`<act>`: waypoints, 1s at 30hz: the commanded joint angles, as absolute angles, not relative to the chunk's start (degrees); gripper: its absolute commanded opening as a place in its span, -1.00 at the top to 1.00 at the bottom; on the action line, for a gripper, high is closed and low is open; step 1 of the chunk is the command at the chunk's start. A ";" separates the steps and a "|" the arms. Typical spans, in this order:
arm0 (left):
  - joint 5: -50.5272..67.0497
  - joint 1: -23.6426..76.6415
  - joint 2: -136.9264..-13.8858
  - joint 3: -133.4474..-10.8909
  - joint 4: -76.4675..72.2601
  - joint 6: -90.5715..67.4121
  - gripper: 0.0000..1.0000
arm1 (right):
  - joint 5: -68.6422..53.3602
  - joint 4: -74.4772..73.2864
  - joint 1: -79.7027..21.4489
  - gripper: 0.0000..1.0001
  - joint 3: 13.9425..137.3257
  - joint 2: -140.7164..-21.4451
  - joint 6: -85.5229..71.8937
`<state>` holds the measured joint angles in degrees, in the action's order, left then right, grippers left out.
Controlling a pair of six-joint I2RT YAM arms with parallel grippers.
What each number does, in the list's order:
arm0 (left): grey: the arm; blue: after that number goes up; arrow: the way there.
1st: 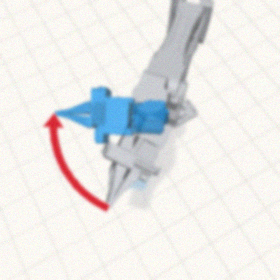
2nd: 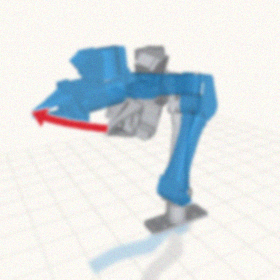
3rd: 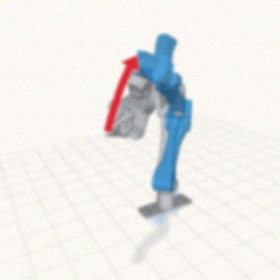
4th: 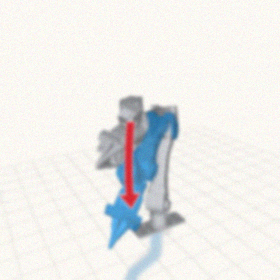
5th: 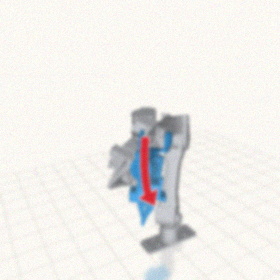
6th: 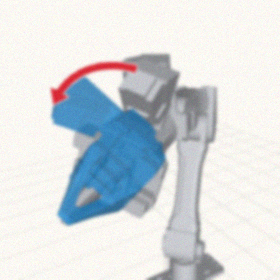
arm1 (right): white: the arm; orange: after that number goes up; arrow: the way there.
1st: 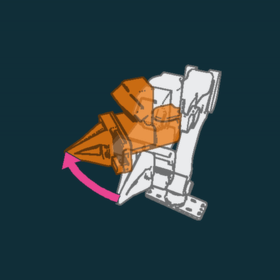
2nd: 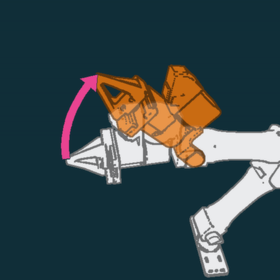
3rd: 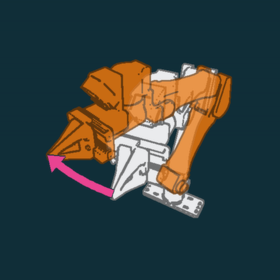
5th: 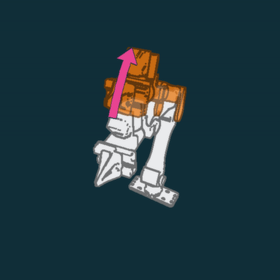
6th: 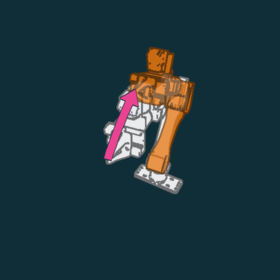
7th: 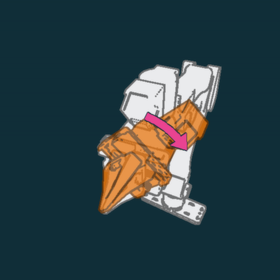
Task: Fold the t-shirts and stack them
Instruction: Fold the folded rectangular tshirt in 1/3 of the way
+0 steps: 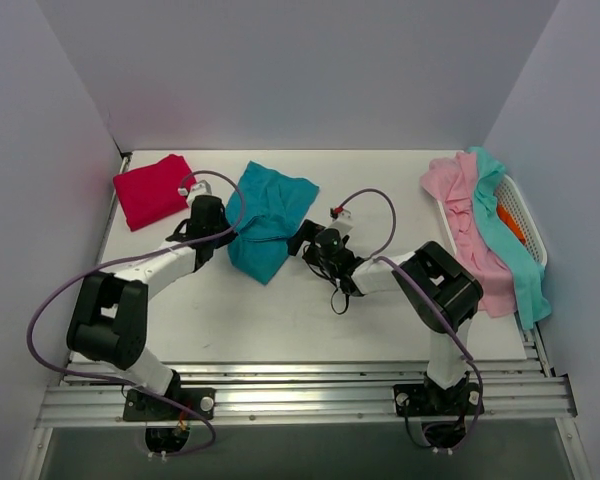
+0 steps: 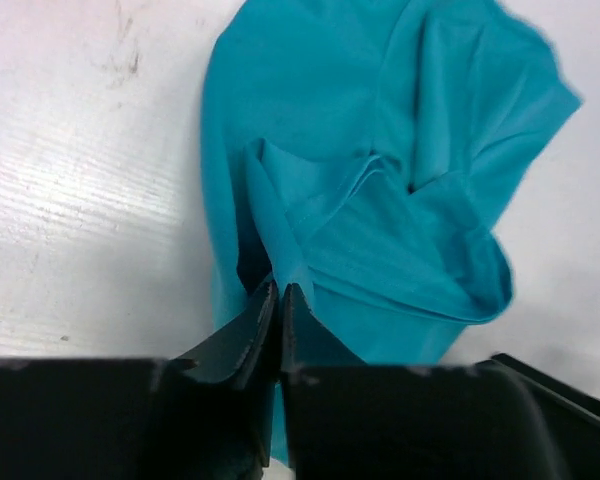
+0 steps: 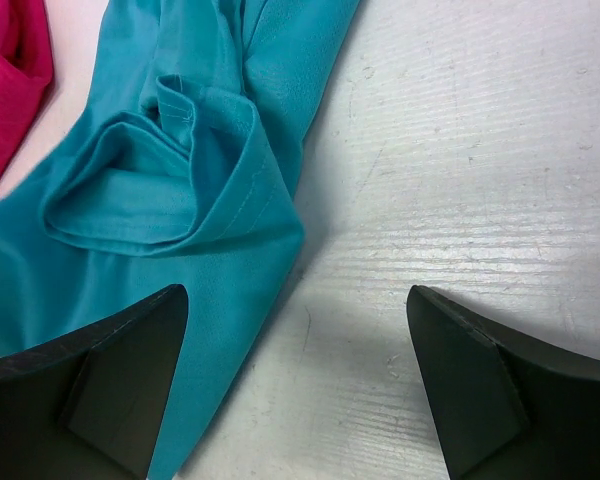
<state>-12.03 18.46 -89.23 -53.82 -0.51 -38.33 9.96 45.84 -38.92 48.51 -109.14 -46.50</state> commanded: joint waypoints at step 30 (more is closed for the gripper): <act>-15.91 19.25 -78.75 -37.10 -4.48 -48.08 0.87 | 10.11 37.44 -53.35 -0.75 48.43 -104.23 -52.03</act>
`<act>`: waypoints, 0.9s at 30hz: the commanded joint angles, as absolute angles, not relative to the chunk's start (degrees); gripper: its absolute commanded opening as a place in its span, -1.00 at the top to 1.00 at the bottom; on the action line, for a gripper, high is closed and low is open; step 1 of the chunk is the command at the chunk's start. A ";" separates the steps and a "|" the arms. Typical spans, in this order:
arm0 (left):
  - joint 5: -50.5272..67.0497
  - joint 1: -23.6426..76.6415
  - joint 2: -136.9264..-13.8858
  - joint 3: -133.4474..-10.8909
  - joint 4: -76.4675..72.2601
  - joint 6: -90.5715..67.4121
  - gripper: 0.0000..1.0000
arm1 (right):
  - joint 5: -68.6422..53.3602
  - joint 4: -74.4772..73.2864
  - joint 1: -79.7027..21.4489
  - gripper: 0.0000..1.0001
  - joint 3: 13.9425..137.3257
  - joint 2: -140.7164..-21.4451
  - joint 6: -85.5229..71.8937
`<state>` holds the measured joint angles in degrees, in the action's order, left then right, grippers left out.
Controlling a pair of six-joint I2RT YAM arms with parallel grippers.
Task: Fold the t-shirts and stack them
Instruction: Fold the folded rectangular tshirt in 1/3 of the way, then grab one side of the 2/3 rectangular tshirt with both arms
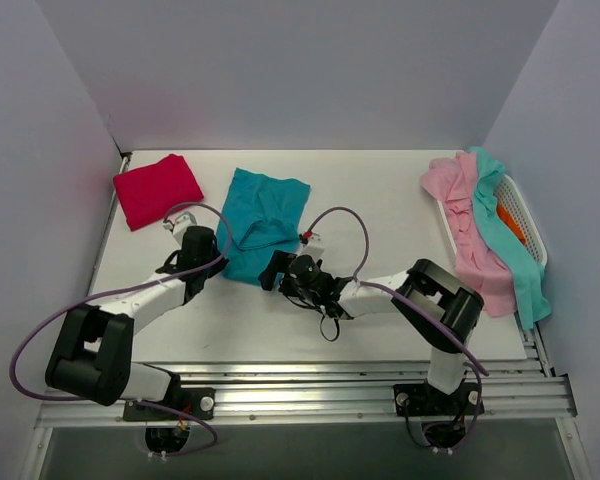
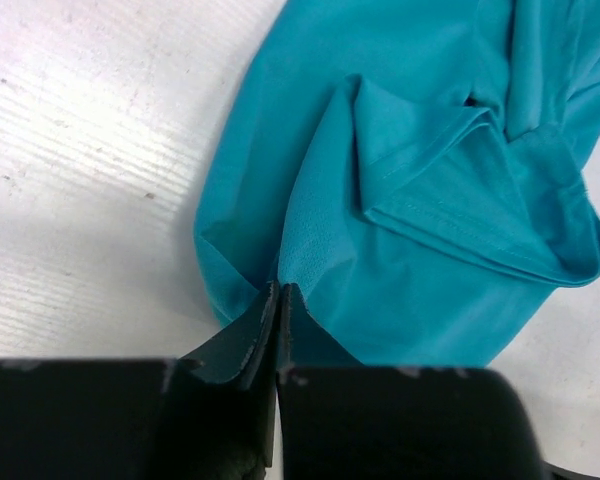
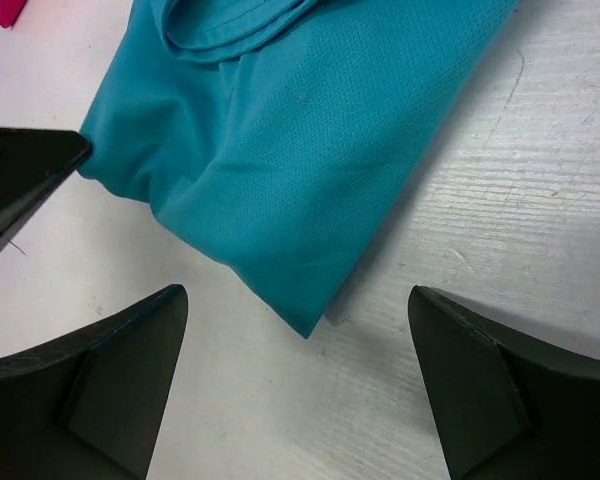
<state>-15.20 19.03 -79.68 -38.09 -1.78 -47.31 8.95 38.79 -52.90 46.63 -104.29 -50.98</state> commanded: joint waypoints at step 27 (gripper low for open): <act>-17.84 19.60 -69.09 -33.75 -0.09 -48.51 0.95 | 13.26 33.16 -53.00 1.00 47.90 -102.42 -49.31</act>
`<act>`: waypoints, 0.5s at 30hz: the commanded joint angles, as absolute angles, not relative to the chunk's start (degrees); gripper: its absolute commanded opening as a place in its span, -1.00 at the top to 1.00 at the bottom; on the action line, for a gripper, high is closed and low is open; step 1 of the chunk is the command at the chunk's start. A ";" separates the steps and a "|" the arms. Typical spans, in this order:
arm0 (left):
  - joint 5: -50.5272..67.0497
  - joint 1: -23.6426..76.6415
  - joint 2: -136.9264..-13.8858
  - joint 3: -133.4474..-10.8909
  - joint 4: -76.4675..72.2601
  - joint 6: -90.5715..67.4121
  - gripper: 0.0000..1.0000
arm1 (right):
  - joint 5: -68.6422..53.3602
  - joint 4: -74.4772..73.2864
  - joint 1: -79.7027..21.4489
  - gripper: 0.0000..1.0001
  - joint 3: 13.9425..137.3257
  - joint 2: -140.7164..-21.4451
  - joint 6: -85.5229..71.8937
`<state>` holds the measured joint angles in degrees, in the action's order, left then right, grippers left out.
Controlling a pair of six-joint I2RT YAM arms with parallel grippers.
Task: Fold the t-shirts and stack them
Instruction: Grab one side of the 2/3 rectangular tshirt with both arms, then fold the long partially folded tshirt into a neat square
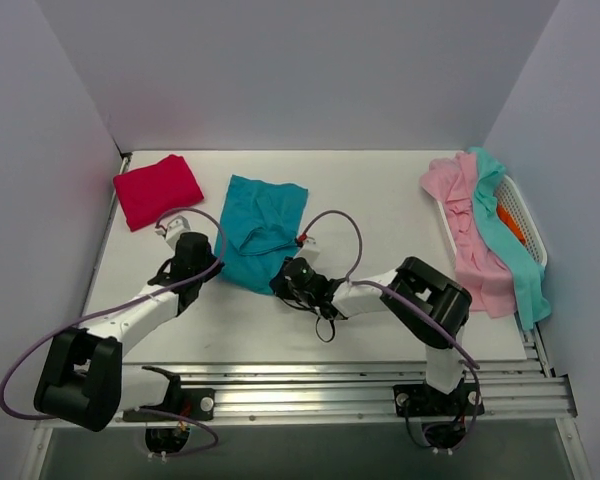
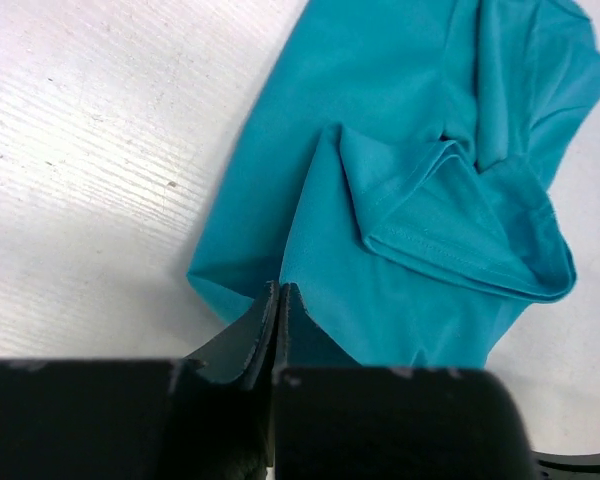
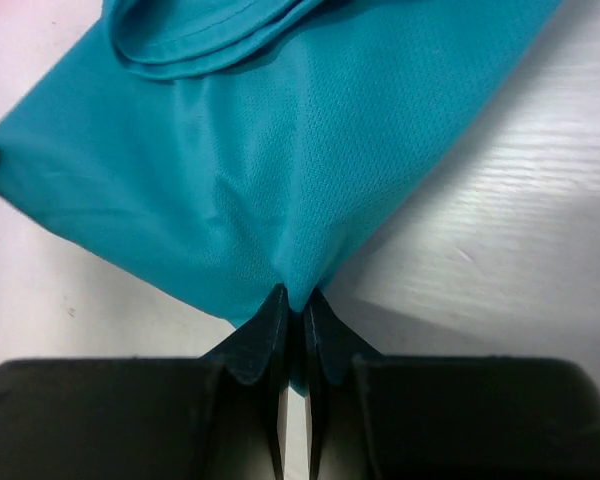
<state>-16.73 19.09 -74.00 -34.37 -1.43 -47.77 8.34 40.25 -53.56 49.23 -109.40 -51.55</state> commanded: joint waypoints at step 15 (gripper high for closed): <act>-17.14 24.52 -49.76 -29.53 15.28 -51.41 0.95 | 21.36 14.25 -51.33 1.00 47.55 -84.30 -44.21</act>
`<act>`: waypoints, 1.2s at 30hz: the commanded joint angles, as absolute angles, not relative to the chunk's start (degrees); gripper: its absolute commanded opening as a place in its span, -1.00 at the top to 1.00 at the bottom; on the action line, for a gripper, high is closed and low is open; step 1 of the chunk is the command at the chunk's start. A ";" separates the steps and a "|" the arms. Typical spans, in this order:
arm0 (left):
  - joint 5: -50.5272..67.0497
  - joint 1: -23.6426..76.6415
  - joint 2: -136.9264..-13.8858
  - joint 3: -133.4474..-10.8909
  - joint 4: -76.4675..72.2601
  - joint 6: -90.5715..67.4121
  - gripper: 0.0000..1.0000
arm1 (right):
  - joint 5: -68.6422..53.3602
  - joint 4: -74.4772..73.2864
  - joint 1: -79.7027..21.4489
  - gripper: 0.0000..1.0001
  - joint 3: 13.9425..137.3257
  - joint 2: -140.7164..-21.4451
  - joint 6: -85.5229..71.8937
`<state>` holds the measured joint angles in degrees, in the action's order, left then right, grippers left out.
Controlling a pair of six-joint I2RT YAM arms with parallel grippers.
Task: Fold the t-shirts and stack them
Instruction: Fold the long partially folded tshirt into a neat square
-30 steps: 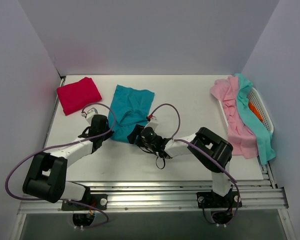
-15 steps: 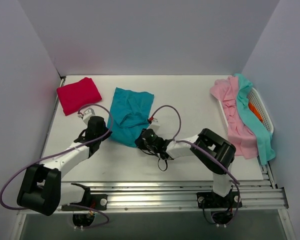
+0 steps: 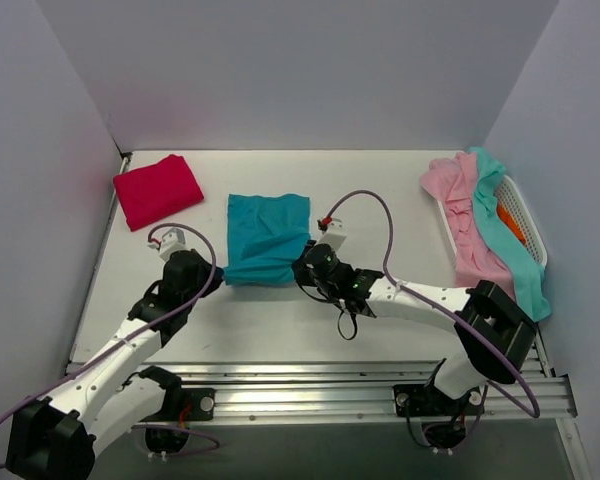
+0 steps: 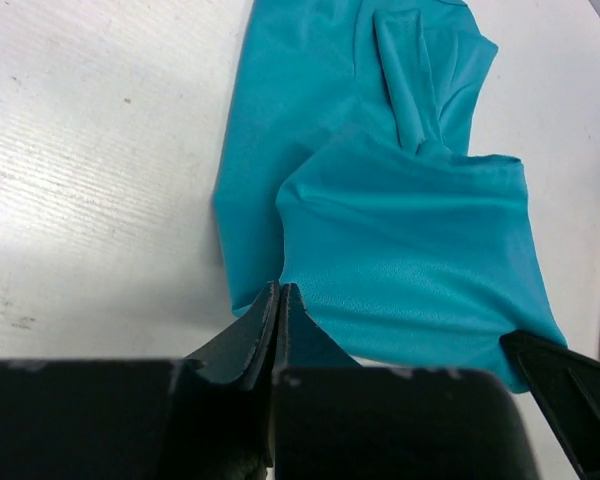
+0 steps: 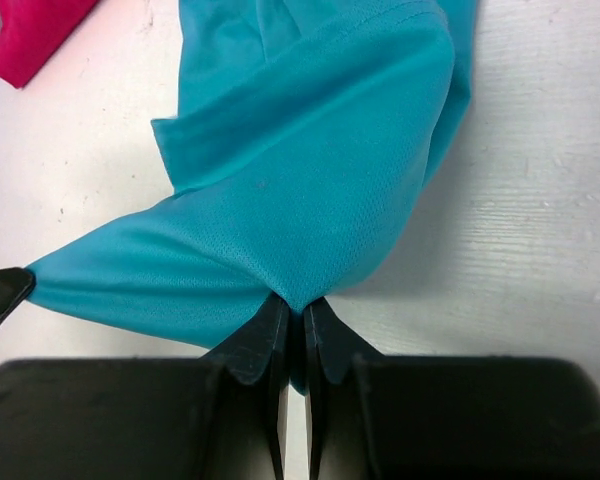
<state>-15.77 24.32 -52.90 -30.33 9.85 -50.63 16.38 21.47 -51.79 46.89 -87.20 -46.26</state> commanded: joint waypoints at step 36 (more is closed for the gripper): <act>-15.38 23.73 -61.51 -48.07 16.70 -49.22 0.95 | 10.46 4.13 -44.74 1.00 62.22 -91.58 -39.29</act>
